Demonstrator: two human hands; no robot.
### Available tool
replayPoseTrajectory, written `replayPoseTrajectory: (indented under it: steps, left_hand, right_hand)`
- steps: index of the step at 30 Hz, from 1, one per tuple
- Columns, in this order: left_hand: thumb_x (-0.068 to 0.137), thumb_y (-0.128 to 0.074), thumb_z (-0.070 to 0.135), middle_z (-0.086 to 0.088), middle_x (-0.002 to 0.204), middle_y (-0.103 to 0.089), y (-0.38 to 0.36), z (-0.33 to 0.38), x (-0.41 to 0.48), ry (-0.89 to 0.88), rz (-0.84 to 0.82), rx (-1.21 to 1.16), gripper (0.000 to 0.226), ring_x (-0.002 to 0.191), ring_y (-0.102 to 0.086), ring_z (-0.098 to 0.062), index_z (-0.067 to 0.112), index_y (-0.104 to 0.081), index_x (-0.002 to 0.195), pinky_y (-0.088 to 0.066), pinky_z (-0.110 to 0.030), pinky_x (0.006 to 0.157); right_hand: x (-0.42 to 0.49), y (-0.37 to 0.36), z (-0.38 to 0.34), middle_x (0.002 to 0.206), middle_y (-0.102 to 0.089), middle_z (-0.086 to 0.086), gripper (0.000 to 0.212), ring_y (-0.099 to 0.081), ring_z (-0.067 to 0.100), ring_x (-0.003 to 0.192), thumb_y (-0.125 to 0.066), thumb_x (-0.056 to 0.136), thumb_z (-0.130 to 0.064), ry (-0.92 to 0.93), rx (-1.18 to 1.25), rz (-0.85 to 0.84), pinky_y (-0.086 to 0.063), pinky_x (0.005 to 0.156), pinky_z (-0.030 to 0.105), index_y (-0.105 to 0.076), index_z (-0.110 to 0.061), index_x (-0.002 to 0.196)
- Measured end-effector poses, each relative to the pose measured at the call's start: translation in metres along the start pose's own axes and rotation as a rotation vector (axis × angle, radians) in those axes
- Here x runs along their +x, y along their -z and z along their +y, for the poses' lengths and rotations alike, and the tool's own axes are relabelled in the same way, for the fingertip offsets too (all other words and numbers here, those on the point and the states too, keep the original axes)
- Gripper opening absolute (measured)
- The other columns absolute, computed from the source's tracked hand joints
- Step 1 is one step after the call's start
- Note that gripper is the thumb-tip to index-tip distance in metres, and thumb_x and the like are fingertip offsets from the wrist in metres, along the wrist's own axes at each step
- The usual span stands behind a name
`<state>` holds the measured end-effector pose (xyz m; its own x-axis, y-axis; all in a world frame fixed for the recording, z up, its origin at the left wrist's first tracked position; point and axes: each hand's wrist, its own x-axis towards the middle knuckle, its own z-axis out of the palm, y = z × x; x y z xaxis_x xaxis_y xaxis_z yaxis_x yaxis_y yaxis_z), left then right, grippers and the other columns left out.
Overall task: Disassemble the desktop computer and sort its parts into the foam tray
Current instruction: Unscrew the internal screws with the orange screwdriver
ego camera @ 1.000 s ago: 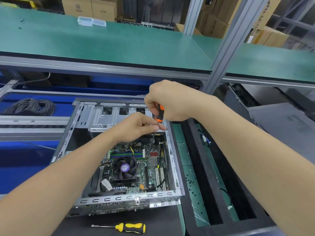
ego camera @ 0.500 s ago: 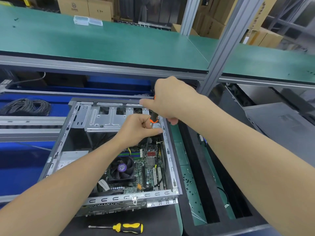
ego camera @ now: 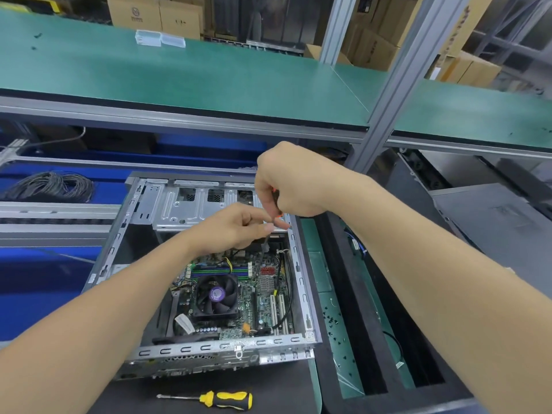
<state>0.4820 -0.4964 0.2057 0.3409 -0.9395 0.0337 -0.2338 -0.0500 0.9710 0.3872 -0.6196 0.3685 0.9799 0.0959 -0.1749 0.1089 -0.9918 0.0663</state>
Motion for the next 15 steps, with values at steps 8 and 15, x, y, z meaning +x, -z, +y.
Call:
replayPoseTrajectory:
  steps: [8,15]
  left_hand:
    - [0.086,-0.076,0.044,0.009,0.066,-0.060,-0.004,0.003,0.007,-0.034,0.186,0.287,0.026,0.064,-0.052,-0.019,0.019,-0.082,0.093,-0.042,-0.031,0.061]
    - [0.059,-0.078,0.078,0.011,0.051,-0.032,-0.018,-0.013,0.019,-0.072,0.372,0.263,0.059,0.052,-0.032,-0.009,0.022,-0.063,0.068,-0.024,-0.026,0.054]
  right_hand:
    - [0.001,-0.005,0.001,0.087,-0.054,-0.005,0.016,-0.059,0.023,0.090,-0.062,0.089,-0.038,-0.062,0.075,0.152,-0.051,0.073,0.037,-0.064,-0.022,0.091]
    - [0.001,-0.007,-0.009,0.075,-0.033,0.001,0.041,-0.047,0.030,0.080,-0.051,0.101,-0.056,-0.442,-0.045,0.212,-0.038,0.067,0.037,-0.043,-0.017,0.093]
